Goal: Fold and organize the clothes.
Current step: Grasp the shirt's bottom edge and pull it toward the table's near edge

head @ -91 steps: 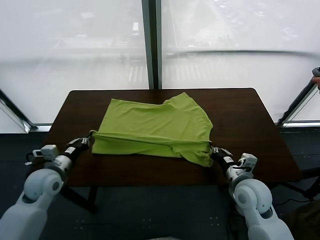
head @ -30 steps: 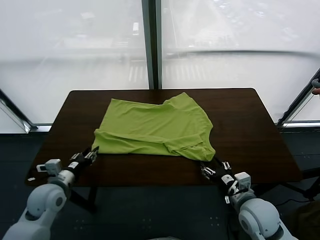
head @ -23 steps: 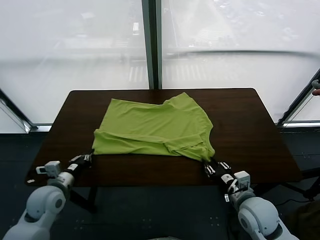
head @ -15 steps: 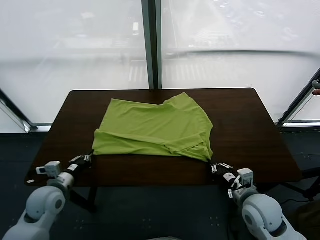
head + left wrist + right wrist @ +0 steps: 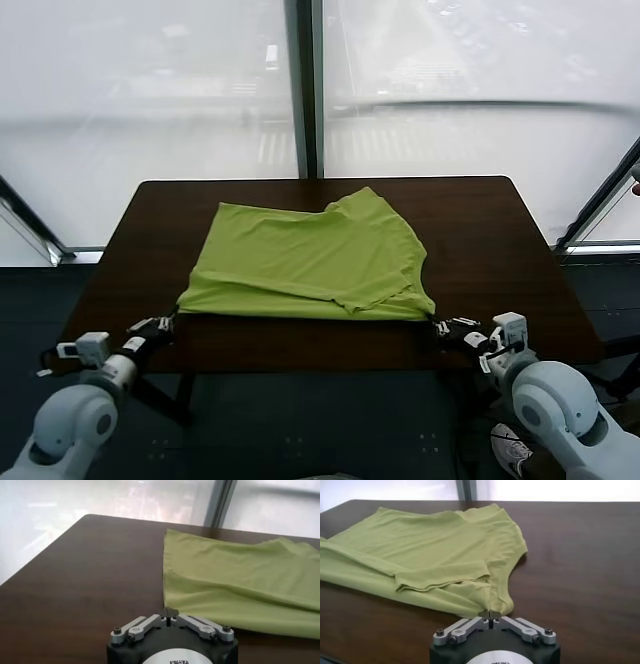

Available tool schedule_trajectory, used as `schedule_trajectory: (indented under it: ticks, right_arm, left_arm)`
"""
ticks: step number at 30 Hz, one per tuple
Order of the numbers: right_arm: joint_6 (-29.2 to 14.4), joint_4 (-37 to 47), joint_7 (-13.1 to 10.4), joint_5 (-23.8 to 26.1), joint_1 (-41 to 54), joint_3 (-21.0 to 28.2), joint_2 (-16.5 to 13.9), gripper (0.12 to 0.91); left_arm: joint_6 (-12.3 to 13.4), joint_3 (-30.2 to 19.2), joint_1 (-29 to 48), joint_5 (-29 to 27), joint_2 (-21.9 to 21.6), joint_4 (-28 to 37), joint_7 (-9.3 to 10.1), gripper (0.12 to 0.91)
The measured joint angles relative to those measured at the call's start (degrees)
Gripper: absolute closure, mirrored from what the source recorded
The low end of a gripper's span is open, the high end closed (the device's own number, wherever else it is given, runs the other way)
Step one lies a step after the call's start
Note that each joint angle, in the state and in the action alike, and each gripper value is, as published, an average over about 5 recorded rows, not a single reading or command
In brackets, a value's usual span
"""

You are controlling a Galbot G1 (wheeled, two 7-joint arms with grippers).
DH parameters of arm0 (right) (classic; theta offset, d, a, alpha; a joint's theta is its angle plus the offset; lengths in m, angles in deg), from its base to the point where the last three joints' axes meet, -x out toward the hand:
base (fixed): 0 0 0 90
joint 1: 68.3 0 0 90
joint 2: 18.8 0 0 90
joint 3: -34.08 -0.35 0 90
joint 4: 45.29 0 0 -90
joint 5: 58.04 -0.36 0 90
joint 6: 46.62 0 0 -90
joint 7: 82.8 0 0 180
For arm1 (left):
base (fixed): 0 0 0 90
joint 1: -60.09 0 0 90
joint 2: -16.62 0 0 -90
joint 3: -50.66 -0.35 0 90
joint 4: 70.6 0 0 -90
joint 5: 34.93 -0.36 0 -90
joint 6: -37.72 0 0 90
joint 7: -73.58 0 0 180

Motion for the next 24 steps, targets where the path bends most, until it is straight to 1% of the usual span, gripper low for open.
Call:
schedule_trajectory:
  ticks: [3, 10, 13, 14, 16, 17, 19, 20, 21, 22, 23, 24]
  right_arm:
    - [0.0, -0.4, -0.3, -0.9, -0.5, -0.1, -0.7, 0.887]
    - [0.0, -0.9, -0.3, -1.2, -1.1, 0.0, -1.3, 0.887]
    - [0.0, -1.1, -0.4, -1.5, -1.2, 0.0, -1.5, 0.886]
    - [0.0, -1.2, -0.4, -1.6, -1.3, 0.0, -1.5, 0.882]
    - [0.0, -1.5, -0.3, -1.6, -1.7, -0.2, -1.8, 0.843]
    - [0.0, -1.7, -0.2, -1.6, -1.9, -0.4, -1.9, 0.804]
    - [0.0, -2.1, -0.1, -1.6, -2.3, -0.7, -2.2, 0.693]
    - [0.0, -2.3, 0.0, -1.6, -2.4, -0.8, -2.3, 0.637]
    - [0.0, -2.5, 0.0, -1.6, -2.6, -0.9, -2.4, 0.561]
    - [0.0, -2.8, 0.0, -1.6, -2.7, -0.9, -2.5, 0.504]
    - [0.0, -3.1, -0.1, -1.6, -2.8, -1.0, -2.6, 0.448]
    - [0.0, -3.4, -0.1, -1.7, -2.9, -1.1, -2.8, 0.372]
  left_arm:
    - [0.0, 0.8, -2.0, -0.6, 0.3, -1.4, 0.00, 0.881]
    - [0.3, 2.9, -6.9, -1.2, 1.0, -3.7, 0.02, 0.881]
    - [0.3, 3.8, -8.6, -1.2, 1.6, -4.5, 0.38, 0.881]
    - [0.3, 4.0, -9.0, -1.2, 1.7, -4.7, 0.55, 0.881]
    - [0.3, 4.4, -9.8, -1.2, 2.1, -5.1, 0.84, 0.881]
    - [0.3, 4.5, -10.1, -1.2, 2.2, -5.2, 0.94, 0.881]
    - [0.4, 4.7, -10.5, -1.2, 2.5, -5.2, 1.44, 0.880]
    - [0.3, 4.7, -10.6, -1.1, 2.7, -5.2, 1.77, 0.867]
    - [0.3, 4.8, -10.7, -1.1, 2.8, -5.3, 2.09, 0.853]
    - [0.1, 4.9, -10.8, -1.2, 2.9, -5.3, 2.41, 0.821]
    - [0.0, 4.9, -10.9, -1.3, 2.9, -5.4, 2.60, 0.770]
    - [-0.3, 5.0, -11.0, -1.4, 3.0, -5.5, 2.71, 0.720]
